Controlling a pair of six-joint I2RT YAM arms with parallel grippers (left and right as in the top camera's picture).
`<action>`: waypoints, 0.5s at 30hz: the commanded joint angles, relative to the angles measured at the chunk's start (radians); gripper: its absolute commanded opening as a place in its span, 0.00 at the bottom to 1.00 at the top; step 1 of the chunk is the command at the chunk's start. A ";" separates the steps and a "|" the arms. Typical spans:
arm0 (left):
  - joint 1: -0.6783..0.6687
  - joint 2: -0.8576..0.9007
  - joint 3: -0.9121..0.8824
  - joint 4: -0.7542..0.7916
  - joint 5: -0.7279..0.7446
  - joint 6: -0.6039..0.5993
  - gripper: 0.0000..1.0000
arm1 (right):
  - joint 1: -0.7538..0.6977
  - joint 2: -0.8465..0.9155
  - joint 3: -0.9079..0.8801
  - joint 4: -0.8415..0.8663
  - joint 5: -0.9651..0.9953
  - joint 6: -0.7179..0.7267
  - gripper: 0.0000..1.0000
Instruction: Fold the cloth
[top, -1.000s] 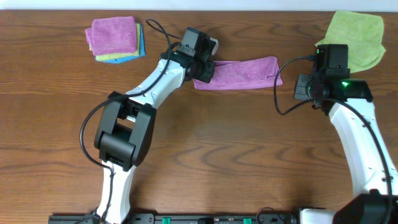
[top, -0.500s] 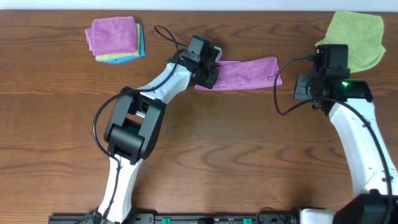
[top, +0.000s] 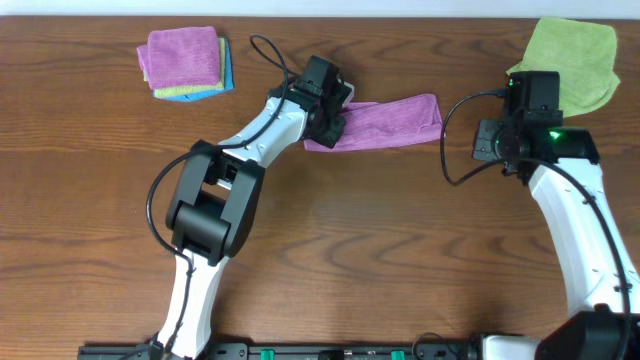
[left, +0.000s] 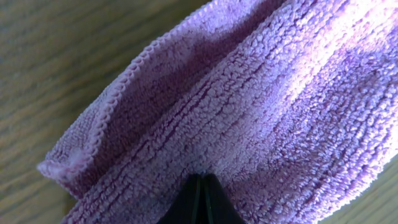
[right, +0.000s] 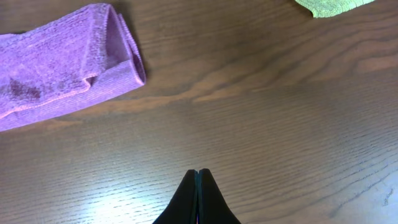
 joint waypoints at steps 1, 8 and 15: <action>0.018 0.010 -0.013 -0.056 -0.035 0.026 0.06 | -0.001 0.004 -0.024 0.005 0.010 -0.016 0.02; 0.018 -0.010 -0.013 -0.084 0.002 0.026 0.06 | -0.012 0.113 -0.059 0.134 -0.111 -0.016 0.01; -0.006 -0.017 -0.013 -0.111 0.049 0.019 0.06 | -0.016 0.267 -0.059 0.328 -0.372 -0.015 0.03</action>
